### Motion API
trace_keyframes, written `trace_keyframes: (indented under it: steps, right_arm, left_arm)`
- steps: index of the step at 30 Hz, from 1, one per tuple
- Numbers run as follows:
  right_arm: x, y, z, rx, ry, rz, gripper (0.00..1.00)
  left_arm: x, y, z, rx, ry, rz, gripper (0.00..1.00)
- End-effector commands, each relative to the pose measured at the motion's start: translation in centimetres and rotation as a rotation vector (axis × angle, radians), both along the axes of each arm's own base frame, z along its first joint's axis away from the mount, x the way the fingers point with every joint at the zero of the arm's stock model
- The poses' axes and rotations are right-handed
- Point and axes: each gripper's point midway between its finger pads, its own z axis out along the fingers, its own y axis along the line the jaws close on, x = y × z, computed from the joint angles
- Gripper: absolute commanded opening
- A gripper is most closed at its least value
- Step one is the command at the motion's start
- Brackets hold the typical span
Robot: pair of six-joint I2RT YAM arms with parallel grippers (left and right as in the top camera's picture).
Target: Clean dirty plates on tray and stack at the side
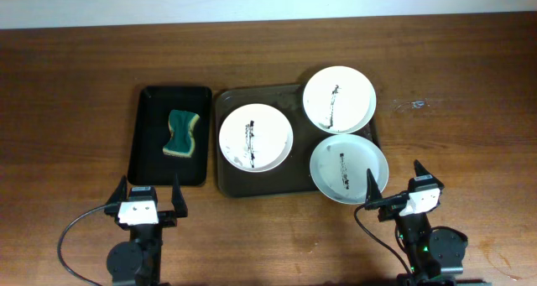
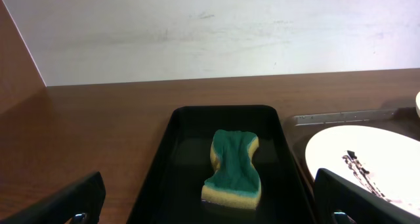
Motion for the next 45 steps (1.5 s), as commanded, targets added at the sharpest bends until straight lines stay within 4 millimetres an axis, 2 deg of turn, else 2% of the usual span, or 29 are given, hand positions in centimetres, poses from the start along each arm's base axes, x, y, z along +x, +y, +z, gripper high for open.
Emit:
trace_keyframes:
  steps: [1, 36, 39, 41, 45]
  right_arm:
    - [0.0, 0.1, -0.3, 0.001, 0.006, 0.004, 0.99]
    - [0.0, 0.1, -0.3, 0.001, 0.006, 0.005, 0.99]
    - [-0.1, 0.4, -0.2, 0.002, 0.003, 0.022, 0.99]
    - [-0.4, 1.9, 1.2, 0.005, -0.037, 0.106, 0.99]
    - [-1.1, 2.2, 4.6, 0.004, -0.069, 0.124, 0.99]
  left_arm:
    - [0.0, 0.3, -0.2, 0.016, 0.000, 0.011, 0.99]
    - [0.0, 0.3, -0.1, 0.016, -0.001, 0.011, 0.99]
    - [0.1, -1.6, 1.0, 0.013, -0.047, -0.099, 0.99]
    - [0.0, -1.7, 2.2, -0.036, -0.085, -0.099, 0.99]
    - [0.5, -1.7, 4.4, -0.146, -0.052, -0.092, 0.99]
